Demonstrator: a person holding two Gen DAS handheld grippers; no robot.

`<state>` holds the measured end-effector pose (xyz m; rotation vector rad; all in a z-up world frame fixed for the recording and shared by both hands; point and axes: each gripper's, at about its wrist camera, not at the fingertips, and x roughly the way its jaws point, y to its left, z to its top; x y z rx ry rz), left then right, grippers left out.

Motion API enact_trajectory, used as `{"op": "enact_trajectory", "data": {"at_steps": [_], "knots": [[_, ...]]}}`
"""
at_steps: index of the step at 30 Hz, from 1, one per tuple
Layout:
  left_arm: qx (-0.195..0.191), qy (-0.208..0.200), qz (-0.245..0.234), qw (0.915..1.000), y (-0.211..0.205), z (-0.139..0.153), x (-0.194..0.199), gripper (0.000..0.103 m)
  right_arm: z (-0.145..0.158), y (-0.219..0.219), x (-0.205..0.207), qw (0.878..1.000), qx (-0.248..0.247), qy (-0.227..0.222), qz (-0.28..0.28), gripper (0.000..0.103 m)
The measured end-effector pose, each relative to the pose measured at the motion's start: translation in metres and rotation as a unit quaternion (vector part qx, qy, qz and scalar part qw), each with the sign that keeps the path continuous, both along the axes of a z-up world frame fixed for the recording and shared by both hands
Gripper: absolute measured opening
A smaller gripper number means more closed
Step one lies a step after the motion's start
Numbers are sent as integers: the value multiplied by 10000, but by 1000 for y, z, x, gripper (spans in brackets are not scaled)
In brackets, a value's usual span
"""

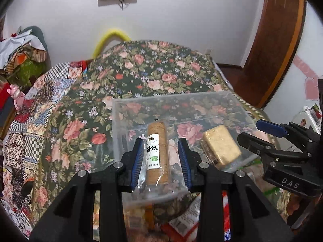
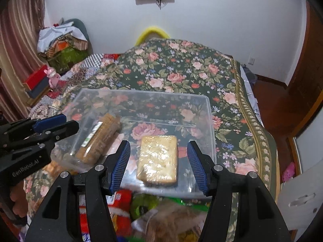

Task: Organize snacks
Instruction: 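Carry cracker roll with left tool while right tool carries cake into the clear box, then grasp a striped biscuit roll with left tool while right tool grasps a bread bun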

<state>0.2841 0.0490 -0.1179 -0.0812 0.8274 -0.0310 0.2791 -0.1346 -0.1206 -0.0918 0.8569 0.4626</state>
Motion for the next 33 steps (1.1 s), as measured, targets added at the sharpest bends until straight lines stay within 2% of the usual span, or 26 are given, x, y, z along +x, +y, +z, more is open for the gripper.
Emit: {"op": "enact_trajectory", "data": {"at_steps": [4,8,14,22,33], "knots": [[-77,-145,-50,9999,4,14,-23,37,12,-9,-20,9997,122,-199,-5,58],[-45,-302,-54,9995,9,22,-50,53,21,-17,-42,9990,95,-427,-8,60],[-24,-319,-12,9995,18,20,-88,58,26,-37,-67,9982,228,-542,-96,63],[-79,27,37,10000,29,-8,-127,61,10,-58,-95,9986,267,-357,-268,64],[-100,765,-29,9970,32,-68,-145,61,-48,-71,-114,9992,-27,340,-230,64]]}}
